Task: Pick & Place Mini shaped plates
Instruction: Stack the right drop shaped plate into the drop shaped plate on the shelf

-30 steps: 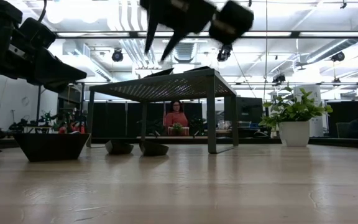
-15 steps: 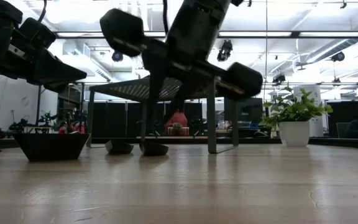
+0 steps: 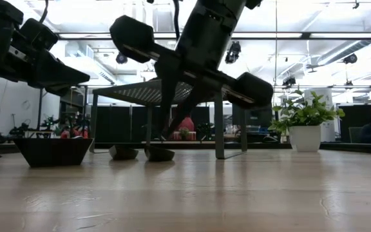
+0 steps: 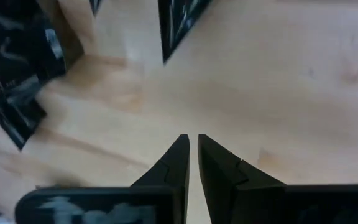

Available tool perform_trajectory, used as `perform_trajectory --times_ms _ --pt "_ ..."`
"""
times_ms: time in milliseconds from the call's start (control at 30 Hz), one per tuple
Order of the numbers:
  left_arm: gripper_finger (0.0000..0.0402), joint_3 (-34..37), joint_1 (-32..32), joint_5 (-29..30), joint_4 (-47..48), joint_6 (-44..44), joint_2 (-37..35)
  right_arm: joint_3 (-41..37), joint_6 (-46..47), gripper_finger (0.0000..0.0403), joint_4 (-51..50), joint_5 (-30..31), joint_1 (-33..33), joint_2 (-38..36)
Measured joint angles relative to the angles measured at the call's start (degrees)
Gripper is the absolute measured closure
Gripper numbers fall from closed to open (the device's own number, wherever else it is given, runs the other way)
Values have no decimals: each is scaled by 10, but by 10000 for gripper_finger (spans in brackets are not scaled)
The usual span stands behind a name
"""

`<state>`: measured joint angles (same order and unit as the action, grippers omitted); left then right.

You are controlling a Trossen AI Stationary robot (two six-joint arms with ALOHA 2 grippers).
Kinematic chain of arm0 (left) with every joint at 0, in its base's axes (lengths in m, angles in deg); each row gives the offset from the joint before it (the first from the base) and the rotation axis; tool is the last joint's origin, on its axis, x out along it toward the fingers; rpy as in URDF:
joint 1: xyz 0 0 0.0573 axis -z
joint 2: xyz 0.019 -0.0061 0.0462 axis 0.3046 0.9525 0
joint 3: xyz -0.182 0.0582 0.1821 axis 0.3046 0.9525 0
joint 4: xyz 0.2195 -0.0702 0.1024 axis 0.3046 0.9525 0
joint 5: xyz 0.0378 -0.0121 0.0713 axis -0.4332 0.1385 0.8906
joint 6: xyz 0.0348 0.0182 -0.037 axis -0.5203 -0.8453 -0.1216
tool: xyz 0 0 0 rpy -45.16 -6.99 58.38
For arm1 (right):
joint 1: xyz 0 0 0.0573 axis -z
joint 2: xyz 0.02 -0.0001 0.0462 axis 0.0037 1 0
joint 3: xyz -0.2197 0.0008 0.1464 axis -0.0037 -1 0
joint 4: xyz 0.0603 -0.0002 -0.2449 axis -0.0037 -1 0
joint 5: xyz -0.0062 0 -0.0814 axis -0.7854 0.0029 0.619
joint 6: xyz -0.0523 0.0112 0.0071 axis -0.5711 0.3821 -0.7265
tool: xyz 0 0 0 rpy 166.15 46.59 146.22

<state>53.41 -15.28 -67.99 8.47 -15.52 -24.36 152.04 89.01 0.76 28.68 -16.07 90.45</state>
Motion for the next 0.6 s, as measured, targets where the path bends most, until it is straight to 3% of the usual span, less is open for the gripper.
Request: perform_trajectory --times_ms 200,400,600 --pt "401 0 0 0 0 0 0 -4 -101 371 54 24 11 0" --pt "401 0 0 0 1 0 0 -26 -30 365 77 24 16 0" --pt "401 0 0 0 1 0 0 -44 26 327 159 -2 28 0"
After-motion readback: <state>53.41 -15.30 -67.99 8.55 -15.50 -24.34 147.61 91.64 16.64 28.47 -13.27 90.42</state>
